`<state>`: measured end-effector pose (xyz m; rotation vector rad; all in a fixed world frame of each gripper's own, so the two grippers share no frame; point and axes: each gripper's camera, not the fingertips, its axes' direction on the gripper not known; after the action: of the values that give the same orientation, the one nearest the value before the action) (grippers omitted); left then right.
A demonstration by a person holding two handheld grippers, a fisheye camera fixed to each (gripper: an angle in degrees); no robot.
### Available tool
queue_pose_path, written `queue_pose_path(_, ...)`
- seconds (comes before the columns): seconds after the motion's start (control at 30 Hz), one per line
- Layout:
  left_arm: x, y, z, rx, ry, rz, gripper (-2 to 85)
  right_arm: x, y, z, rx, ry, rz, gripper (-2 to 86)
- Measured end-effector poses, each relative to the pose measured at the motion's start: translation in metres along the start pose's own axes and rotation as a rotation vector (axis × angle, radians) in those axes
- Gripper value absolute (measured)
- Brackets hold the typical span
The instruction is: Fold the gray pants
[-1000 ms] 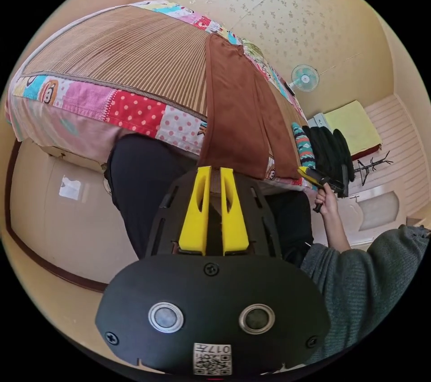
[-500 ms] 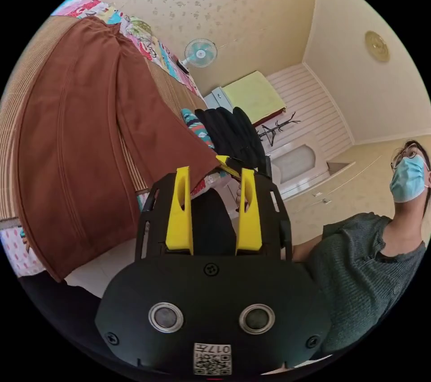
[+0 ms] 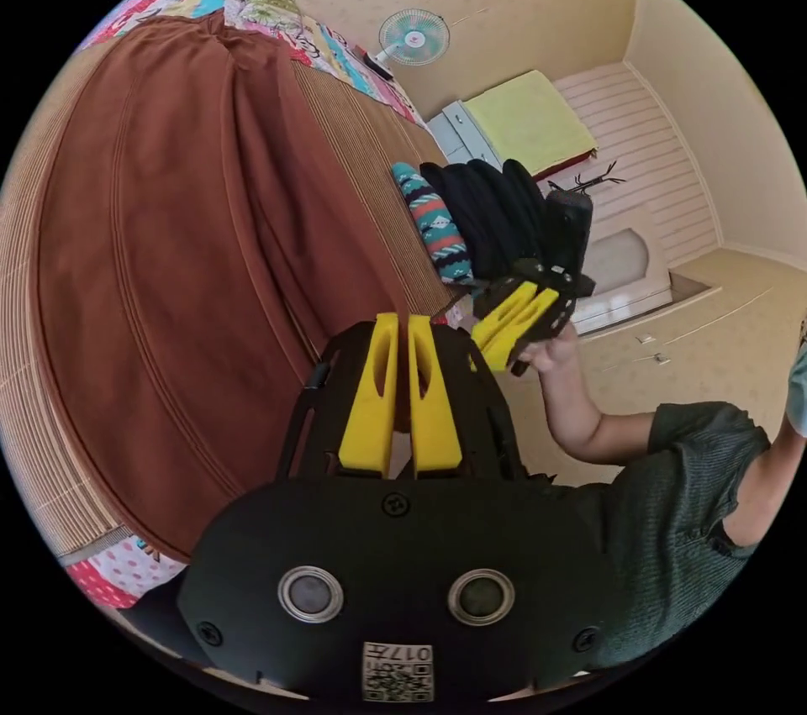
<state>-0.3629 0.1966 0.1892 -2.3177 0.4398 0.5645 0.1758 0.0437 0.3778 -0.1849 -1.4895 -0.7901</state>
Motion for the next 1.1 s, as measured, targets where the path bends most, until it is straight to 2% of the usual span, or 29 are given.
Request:
queue_pose_path(0.07,0.0,0.004,0.002,0.008,0.019,-0.002,-0.7,0.039,-0.026,-0.034,0.136,0.127,0.157,1.9)
queue_pose_path(0.13,0.002,0.005,0.006,0.015,0.036,0.006,-0.8,0.094,-0.065,-0.074,0.371,0.243,0.338,2.6)
queue_pose_path(0.23,0.012,0.003,0.015,0.015,0.058,0.036,-0.9,0.137,-0.119,-0.1,0.63,0.329,0.432,4.3)
queue_pose_path(0.3,0.022,0.001,0.018,0.032,0.067,0.066,-0.9,0.166,-0.167,-0.097,0.613,0.335,0.487,6.9)
queue_pose_path(0.37,0.027,-0.005,0.021,0.046,0.095,0.073,-0.9,0.196,-0.215,-0.083,0.507,0.376,0.536,11.2)
queue_pose_path(0.47,0.033,-0.013,0.019,0.06,0.143,0.089,-0.9,0.226,-0.269,-0.055,0.331,0.575,0.573,15.9)
queue_pose_path(0.6,0.037,-0.019,-0.001,0.075,0.131,0.152,-0.9,0.225,-0.302,-0.03,0.305,0.643,0.49,8.3)
queue_pose_path(0.67,0.028,-0.016,-0.019,0.099,0.164,0.161,-0.9,0.201,-0.32,-0.022,0.32,0.754,0.446,4.2)
queue_pose_path(0.77,0.014,-0.001,-0.063,0.177,0.235,0.163,-0.9,0.134,-0.354,0.002,0.329,0.891,0.209,2.7)
queue_pose_path(0.87,0.005,0.026,-0.114,0.273,0.255,0.161,-0.9,0.075,-0.378,0.024,0.402,0.728,0.05,2.2)
queue_pose_path(0.93,0.001,0.044,-0.139,0.318,0.244,0.142,-0.9,0.057,-0.391,0.044,0.442,0.456,0.001,2.2)
queue_pose_path(1.03,-0.006,0.069,-0.162,0.341,0.113,0.073,-0.9,0.071,-0.408,0.078,0.32,0.182,0.013,2.7)
queue_pose_path(1.1,-0.025,0.08,-0.164,0.311,-0.054,-0.05,-0.7,0.084,-0.396,0.087,0.309,0.04,0.045,3.2)
